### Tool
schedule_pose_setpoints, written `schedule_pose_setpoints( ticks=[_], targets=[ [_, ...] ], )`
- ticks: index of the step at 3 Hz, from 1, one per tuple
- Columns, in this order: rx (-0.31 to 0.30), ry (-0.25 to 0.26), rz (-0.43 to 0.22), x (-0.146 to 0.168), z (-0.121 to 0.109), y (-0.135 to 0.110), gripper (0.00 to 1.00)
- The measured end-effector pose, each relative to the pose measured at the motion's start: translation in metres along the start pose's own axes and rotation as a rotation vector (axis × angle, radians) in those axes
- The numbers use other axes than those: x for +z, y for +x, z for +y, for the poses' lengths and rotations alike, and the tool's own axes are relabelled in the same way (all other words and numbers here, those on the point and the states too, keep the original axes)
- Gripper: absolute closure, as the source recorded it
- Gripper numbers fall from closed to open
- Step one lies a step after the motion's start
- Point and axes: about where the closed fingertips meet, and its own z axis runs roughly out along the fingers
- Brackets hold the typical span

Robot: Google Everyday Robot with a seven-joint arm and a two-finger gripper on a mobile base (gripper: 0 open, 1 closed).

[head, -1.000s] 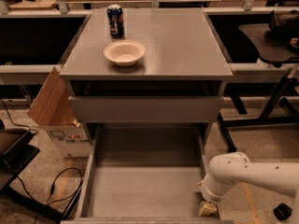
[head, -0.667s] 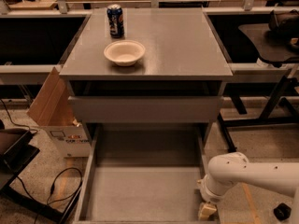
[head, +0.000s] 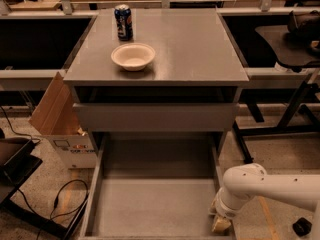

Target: Open middle drawer

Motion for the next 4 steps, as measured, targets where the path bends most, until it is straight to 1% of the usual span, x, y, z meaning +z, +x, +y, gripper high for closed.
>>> schedule_pose_setpoints(
  ticks=[1, 2, 3, 4],
  targets=[
    [-0.081, 0.043, 0.048, -0.059, -0.017, -0.034, 0.79],
    [-0.148, 0.130, 0.092, -0.144, -0.036, -0.062, 1.00],
    [-0.146, 0.223, 0.135, -0.236, -0.032, -0.067, 1.00],
    [-0.045, 0.396, 0.131, -0.361, -0.003, -0.041, 1.00]
  ],
)
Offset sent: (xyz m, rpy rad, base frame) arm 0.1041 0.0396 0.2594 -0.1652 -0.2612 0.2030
